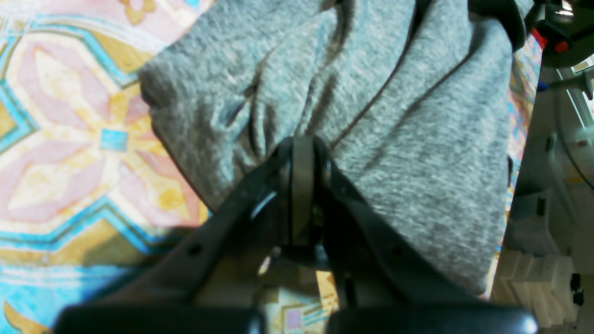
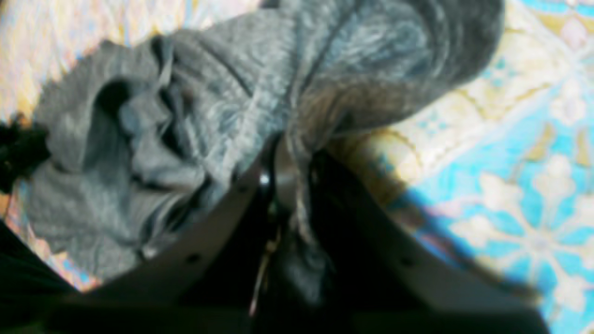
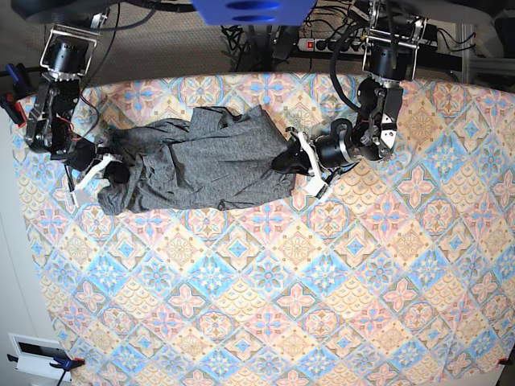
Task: Layout the t-shirt on the table in an organized manner, then fold the t-shirt properly
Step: 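Grasp the bundle's end with the right gripper while the left holds, then fold the held end over the bundle toward the left gripper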
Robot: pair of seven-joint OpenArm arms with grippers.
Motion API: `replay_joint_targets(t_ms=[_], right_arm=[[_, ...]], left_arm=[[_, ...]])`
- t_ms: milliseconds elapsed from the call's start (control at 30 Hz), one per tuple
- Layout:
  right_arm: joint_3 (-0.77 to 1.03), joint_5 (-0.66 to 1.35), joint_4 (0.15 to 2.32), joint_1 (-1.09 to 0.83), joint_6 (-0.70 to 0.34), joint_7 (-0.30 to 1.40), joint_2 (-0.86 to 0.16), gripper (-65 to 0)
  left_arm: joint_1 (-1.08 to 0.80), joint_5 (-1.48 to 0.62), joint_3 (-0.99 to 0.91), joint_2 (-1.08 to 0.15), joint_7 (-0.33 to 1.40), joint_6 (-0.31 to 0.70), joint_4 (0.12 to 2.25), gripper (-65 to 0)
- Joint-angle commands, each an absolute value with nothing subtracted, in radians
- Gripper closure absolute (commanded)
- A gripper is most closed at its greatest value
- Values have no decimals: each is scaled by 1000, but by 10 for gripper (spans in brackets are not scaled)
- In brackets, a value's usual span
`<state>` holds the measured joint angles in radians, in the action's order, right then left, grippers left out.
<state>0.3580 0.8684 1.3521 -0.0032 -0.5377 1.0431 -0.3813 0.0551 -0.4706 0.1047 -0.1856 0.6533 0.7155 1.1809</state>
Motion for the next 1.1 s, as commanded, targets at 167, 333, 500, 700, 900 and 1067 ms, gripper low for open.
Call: replay_joint_targets(t_ms=[167,333,500,700,900,1067], right_arm=[[367,891,1624,-90,-545,1032,-315,0],[358,891,1805,-163,-544,1033,-257,0],[306,891,1945,-220,-542,1033,-232,0],[163,892,1959,-240,-406,1024,-229,0],[61,886,1954,-232,-395,1023,-150,0],[54,777,1952,-220,-395,1023,-87,0]], left_arm=[[51,-361,101,-203,740,651,1173,0],[53,-357,101,-203,740,651,1173,0],[53,-355,101,-203,740,651,1173,0],[53,-355,101,-203,740,650,1173,0],[51,-360,101,-203,740,650,1173,0],[50,-361,101,-203,740,650,1173,0]])
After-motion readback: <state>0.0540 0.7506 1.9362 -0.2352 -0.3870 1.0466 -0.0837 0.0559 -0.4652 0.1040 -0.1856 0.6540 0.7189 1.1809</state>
